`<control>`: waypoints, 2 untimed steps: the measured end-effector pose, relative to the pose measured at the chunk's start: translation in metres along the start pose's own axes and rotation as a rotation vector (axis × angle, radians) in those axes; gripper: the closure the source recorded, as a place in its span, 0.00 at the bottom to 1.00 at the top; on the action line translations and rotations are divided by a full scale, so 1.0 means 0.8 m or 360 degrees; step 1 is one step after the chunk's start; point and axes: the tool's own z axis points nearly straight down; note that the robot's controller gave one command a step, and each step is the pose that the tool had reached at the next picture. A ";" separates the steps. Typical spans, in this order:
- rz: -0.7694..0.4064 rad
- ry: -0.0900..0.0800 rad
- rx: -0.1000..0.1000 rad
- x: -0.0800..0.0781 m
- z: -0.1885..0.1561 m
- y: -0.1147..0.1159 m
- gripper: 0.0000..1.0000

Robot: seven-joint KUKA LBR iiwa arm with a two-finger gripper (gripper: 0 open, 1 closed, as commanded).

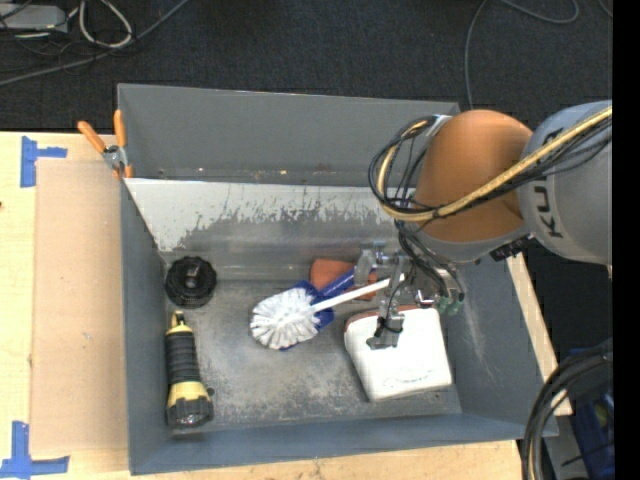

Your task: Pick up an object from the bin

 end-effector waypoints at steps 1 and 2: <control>0.0001 -0.0013 0.0000 -0.002 -0.006 0.000 0.00; -0.0158 -0.0016 0.0001 -0.037 0.073 0.047 0.00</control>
Offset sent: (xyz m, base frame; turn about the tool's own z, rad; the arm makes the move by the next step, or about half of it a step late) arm 0.0498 0.0695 -0.1164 -0.1903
